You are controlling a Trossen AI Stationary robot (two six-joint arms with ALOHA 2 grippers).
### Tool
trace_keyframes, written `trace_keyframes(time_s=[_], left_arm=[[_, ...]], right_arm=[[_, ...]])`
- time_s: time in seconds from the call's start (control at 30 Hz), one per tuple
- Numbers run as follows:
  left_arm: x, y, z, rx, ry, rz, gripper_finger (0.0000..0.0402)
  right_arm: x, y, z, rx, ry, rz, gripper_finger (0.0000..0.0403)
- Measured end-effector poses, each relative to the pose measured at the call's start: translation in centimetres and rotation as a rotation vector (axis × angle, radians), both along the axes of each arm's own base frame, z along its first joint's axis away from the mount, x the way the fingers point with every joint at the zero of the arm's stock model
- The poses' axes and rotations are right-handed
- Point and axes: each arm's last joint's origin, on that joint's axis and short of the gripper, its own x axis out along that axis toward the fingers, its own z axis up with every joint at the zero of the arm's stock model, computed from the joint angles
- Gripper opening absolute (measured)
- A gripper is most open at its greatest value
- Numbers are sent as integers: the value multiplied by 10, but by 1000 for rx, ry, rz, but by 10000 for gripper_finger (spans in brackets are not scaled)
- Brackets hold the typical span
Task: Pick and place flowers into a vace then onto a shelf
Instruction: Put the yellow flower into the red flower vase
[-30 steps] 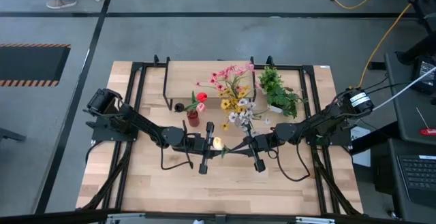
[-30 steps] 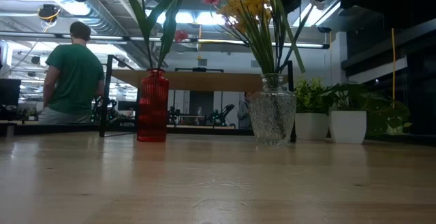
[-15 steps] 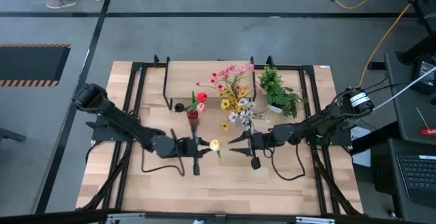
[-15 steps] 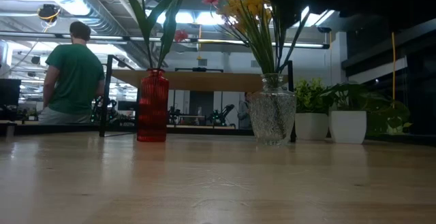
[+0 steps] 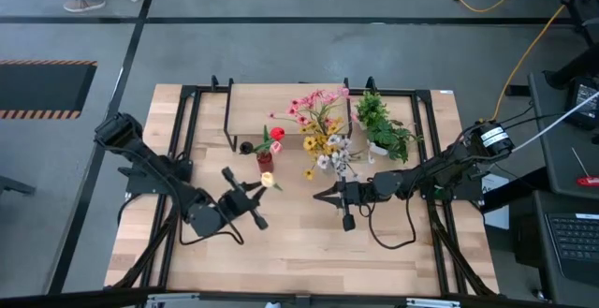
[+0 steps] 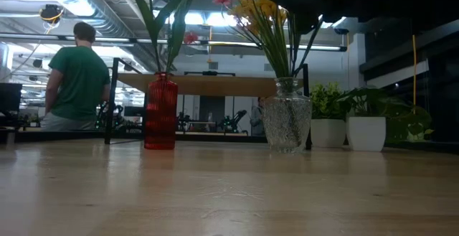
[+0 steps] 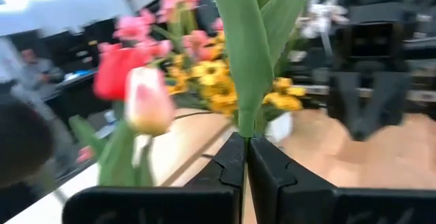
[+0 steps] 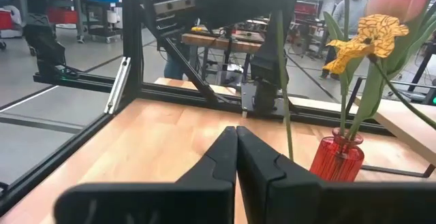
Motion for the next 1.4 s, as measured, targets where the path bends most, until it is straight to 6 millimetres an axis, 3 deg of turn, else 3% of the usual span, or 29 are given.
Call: trace_keyframes(time_s=[0.33,0.7,1.1,1.4], left_arm=[[-10,-5,1,39,12,166,4],[1,14,4,71,48,241,4],[-4,22,25,54,19,180,4],[0,30,27,70,33,198,4]], right_arm=[[0,0,-1,-5,14,0,7],[0,0,-3,-11,29,-1,2],[0,-2,-4,-16,43,-7,4],[1,-3,-4,-15,43,-12,5]])
